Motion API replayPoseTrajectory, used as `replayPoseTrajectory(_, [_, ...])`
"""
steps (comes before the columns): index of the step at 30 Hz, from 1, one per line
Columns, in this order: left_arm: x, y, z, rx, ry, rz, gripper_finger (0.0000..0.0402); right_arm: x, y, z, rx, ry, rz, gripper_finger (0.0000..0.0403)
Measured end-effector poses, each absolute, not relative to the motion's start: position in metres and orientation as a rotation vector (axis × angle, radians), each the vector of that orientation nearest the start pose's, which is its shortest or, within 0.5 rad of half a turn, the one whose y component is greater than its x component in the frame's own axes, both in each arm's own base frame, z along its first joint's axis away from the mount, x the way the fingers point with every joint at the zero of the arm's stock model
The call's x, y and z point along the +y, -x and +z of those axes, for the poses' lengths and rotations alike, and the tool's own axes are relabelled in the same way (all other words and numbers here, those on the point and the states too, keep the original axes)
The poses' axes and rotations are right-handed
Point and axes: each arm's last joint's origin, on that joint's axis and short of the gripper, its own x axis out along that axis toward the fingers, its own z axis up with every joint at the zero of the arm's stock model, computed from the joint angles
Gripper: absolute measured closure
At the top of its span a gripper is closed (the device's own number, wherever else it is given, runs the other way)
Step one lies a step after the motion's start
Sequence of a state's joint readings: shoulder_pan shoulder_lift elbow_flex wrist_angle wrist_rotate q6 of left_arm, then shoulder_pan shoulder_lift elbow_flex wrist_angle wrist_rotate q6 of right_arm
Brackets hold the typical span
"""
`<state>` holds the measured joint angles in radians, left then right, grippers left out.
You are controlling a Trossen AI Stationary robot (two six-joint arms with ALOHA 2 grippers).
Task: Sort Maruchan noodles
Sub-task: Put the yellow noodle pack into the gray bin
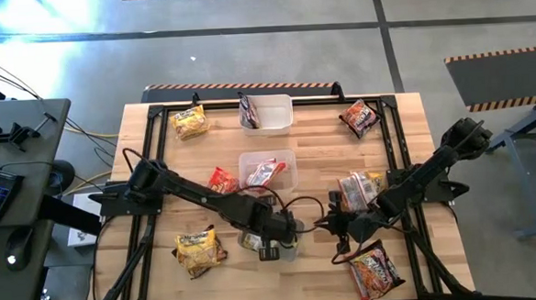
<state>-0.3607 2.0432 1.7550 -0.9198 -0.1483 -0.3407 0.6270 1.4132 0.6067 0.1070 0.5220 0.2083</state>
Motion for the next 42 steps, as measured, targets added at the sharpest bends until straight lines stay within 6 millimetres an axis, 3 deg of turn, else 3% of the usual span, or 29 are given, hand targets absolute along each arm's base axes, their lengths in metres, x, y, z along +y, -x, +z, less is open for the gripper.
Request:
replayPoseTrajectory(3, [-0.146,-0.398,0.24,1.191,0.058,0.045,0.04,0.141,-0.223,0.17,0.58,0.166,0.04,0.0403])
replayPoseTrajectory(6, [-0.15,-0.398,0.237,1.232,0.148,-0.033,0.0382,0.139,-0.225,0.171,0.573,0.162,0.03,0.0402])
replayPoseTrajectory(10, [-0.161,-0.404,0.223,1.253,0.228,-0.075,0.033,0.137,-0.226,0.171,0.574,0.162,0.019,0.0402])
replayPoseTrajectory(17, [-0.168,-0.407,0.205,1.251,0.197,0.02,0.0226,0.137,-0.225,0.17,0.585,0.169,0.017,0.0402])
replayPoseTrajectory(23, [-0.168,-0.411,0.186,1.291,0.19,0.053,0.0188,0.136,-0.225,0.17,0.59,0.168,0.015,0.0402])
replayPoseTrajectory(28, [-0.167,-0.411,0.186,1.291,0.165,0.056,0.0229,0.136,-0.225,0.169,0.592,0.167,0.014,0.0402])
replayPoseTrajectory(35, [-0.166,-0.409,0.185,1.315,0.072,0.005,0.0384,0.136,-0.225,0.169,0.594,0.169,0.013,0.0402])
replayPoseTrajectory(42, [-0.163,-0.407,0.191,1.298,-0.016,-0.008,0.0399,0.136,-0.225,0.169,0.595,0.169,0.013,0.0402])
